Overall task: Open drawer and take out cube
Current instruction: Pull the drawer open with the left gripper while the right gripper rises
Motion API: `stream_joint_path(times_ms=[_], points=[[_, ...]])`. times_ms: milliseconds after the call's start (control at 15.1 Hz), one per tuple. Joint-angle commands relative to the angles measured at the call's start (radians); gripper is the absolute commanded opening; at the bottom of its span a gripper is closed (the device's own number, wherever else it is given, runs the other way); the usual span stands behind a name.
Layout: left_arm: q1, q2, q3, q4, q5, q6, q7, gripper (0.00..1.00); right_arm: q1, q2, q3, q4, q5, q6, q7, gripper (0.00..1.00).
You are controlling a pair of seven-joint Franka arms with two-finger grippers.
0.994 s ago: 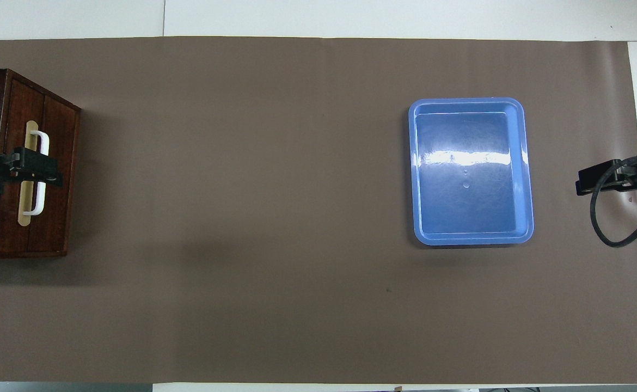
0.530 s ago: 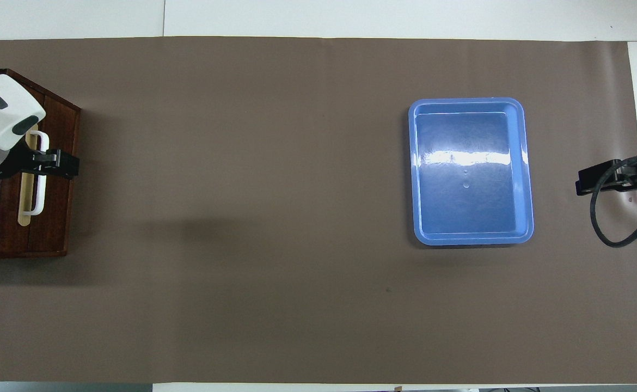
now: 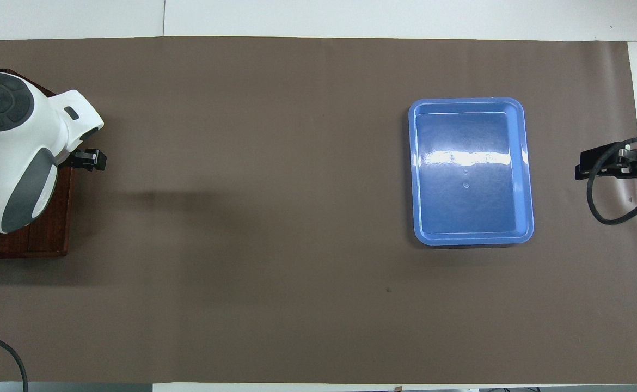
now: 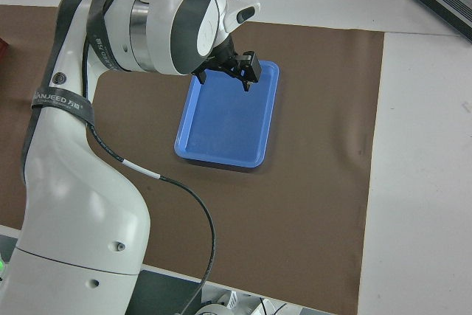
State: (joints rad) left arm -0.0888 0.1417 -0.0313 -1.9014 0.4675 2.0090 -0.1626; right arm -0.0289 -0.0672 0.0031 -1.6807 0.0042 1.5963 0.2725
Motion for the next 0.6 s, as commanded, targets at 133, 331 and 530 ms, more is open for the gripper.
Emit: stream_joint_path(times_ms=[133,331,530], points=[[0.035,-0.021,0.002,-0.090,0.074,0.112,-0.018,1.00,0.003,-0.013,0.009,-0.042,0.089,0.048,0.507,1.00],[0.049,-0.021,0.002,-0.102,0.075,0.132,-0.018,1.00,0.001,-0.011,0.009,-0.040,0.102,0.057,0.727,1.00],[0.050,-0.014,0.002,-0.120,0.075,0.158,-0.031,1.00,0.001,-0.009,0.011,-0.040,0.106,0.050,0.785,1.00]])
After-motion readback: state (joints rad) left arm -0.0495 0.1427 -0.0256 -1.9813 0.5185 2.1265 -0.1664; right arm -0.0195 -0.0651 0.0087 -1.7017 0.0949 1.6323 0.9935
